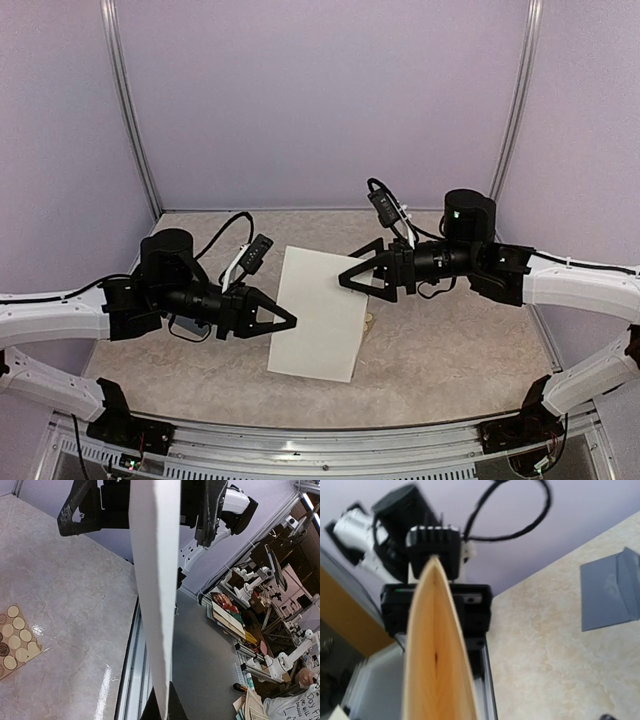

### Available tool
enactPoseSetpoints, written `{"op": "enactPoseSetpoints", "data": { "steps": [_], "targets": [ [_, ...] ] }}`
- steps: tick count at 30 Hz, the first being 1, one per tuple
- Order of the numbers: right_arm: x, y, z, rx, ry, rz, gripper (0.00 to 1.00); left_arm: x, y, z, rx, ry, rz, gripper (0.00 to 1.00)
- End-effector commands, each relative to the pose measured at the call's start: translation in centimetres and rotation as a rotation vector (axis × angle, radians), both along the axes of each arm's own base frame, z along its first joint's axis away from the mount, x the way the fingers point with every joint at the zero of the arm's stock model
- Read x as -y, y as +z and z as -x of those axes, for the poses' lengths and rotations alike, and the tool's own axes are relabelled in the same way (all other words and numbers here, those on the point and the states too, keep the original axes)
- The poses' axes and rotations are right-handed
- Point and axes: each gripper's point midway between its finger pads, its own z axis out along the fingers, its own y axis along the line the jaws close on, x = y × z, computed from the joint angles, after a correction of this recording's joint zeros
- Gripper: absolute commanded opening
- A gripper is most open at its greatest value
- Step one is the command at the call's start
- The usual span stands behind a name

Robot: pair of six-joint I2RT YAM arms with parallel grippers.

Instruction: Place the letter into the envelope and seal it

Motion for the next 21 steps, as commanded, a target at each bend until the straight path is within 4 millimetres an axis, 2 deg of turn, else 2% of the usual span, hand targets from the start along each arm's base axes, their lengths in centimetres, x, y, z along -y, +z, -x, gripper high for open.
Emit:
{"op": "enactPoseSetpoints", "data": {
  "steps": [1, 4, 9, 13, 16, 21],
  "targets": [
    [0.0, -2.0, 1.8, -0.001, 0.133, 0.111, 0.99, 0.4, -1.3, 1.7, 0.017, -0.103, -0.086, 0.0],
    [-0.4, -1.4, 2.7, 0.007, 0.196, 0.095, 0.87, 0.8, -1.3, 1.5, 0.022, -0.107, -0.098, 0.0],
    [-0.8, -1.7, 3.4, 0.009, 0.221, 0.118, 0.47, 1.1, -0.8, 1.2, 0.03, -0.098, -0.089, 0.0],
    [-1.1, -1.3, 3.8, 0.029, 0.228, 0.115, 0.22, 1.3, -1.1, 0.9, 0.012, -0.086, -0.105, 0.0],
    [-1.4, -0.9, 4.5, 0.072, 0.221, 0.124, 0.02, 1.3, -1.6, -0.2, -0.015, -0.035, -0.133, 0.0],
    [-1.4, -0.7, 4.3, 0.186, 0.099, 0.209, 0.0, 0.9, -2.1, -1.3, -0.088, -0.011, -0.144, 0.0]
  ]
}}
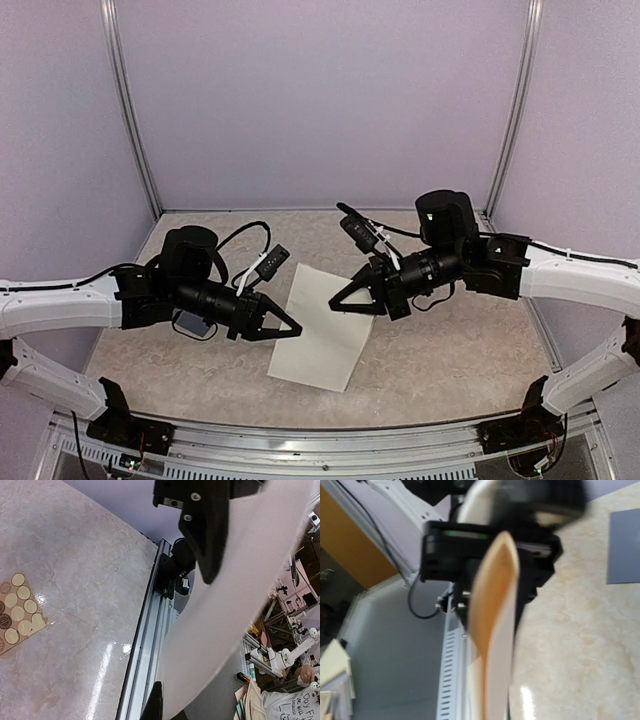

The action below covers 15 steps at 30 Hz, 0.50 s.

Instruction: Place the letter into the envelope and seal it

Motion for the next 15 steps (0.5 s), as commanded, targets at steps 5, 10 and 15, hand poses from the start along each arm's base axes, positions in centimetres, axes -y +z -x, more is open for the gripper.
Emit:
{"op": "enactPoseSetpoints", "data": {
  "steps": [5, 10, 15],
  "targets": [
    [-0.4, 1.2, 1.8, 0.203, -0.085, 0.103, 0.0, -0.6, 0.3, -2.6, -0.082, 0.065, 0.002, 0.0],
    [-1.3, -1.3, 2.9, 0.232, -0.081, 0.22, 0.0, -1.3, 0.5, -3.3, -0.103, 0.067, 0.018, 0.0],
    [-2.0, -5.2, 4.2, 0.232, -0.049, 0.358, 0.0, -1.8, 1.0, -2.9, -0.128, 0.021, 0.051, 0.0]
  ]
}}
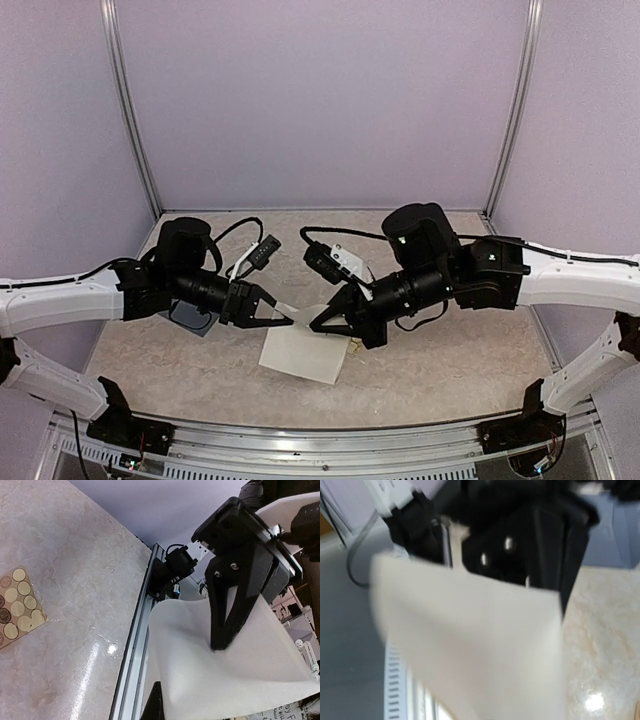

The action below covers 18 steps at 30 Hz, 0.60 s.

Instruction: Place the letter into the envelope and seal it

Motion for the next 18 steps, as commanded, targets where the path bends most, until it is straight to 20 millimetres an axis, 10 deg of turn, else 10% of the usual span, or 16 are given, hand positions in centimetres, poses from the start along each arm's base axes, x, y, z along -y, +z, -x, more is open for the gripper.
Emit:
{"op": "enactPoseSetpoints", "data": {
  "steps": [1, 7, 14, 18],
  "targets": [
    [0.4, -5.0, 1.8, -0.015, 0.022, 0.206, 0.0, -0.5, 0.7, -0.5, -0.021, -0.011, 0.035, 0.0],
    [0.2, -6.8, 2.9, -0.025, 0.045, 0.265, 0.02, -1.1, 0.4, -0.5, -0.01, -0.027, 0.008, 0.0],
    [1.0, -1.1, 2.6, 0.005, 0.022, 0.069, 0.76, -1.9, -1.2, -0.4, 0.165, -0.031, -0.092, 0.0],
    [3.0, 2.2, 0.7, -0.016, -0.023, -0.076, 0.94, -1.7, -1.2, 0.2, 0.304, -0.036, -0.15, 0.0]
  ]
}}
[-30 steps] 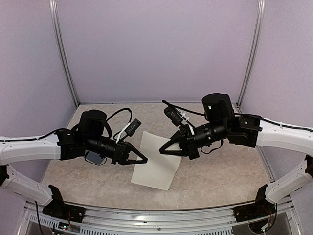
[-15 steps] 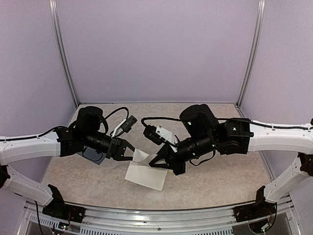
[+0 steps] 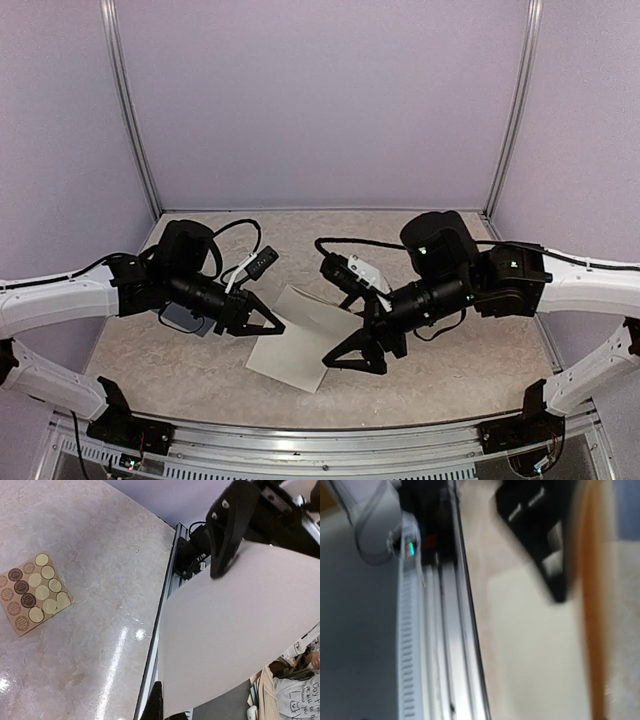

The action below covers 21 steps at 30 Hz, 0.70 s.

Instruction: Place the letter into the envelope and seal it

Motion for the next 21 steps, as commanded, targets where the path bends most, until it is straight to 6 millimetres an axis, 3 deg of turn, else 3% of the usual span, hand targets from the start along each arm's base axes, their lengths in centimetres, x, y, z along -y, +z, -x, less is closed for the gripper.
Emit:
{"op": "enactPoseSetpoints", "data": {
  "steps": [1, 4, 7, 10, 13, 17, 21],
  "targets": [
    [2.4, 5.6, -2.1, -0.011, -0.046, -0.225, 0.97, 0.1, 1.2, 0.5, 0.229, -0.022, -0.052, 0.0],
    [4.0, 7.8, -3.9, -0.035, -0.097, -0.336, 0.99, 0.4, 1.4, 1.0, 0.264, -0.036, -0.07, 0.0],
    [5.3, 8.5, -6.6, -0.052, -0.21, -0.381, 1.0, 0.8, 1.8, 1.9, 0.284, -0.06, -0.068, 0.0],
    [6.4, 7.7, -9.7, -0.085, -0.329, -0.365, 1.0, 1.1, 2.2, 2.8, 0.292, -0.09, -0.061, 0.0],
    [5.9, 5.9, -11.3, -0.12, -0.365, -0.308, 1.0, 1.5, 2.4, 3.4, 0.293, -0.112, -0.063, 0.0],
    [4.0, 4.0, -10.5, -0.181, -0.257, -0.256, 0.97, 2.0, 2.6, 4.0, 0.287, -0.136, -0.07, 0.0],
    [1.9, 3.1, -8.3, -0.209, -0.124, -0.237, 0.97, 2.5, 2.4, 4.3, 0.284, -0.153, -0.084, 0.0]
  ]
}}
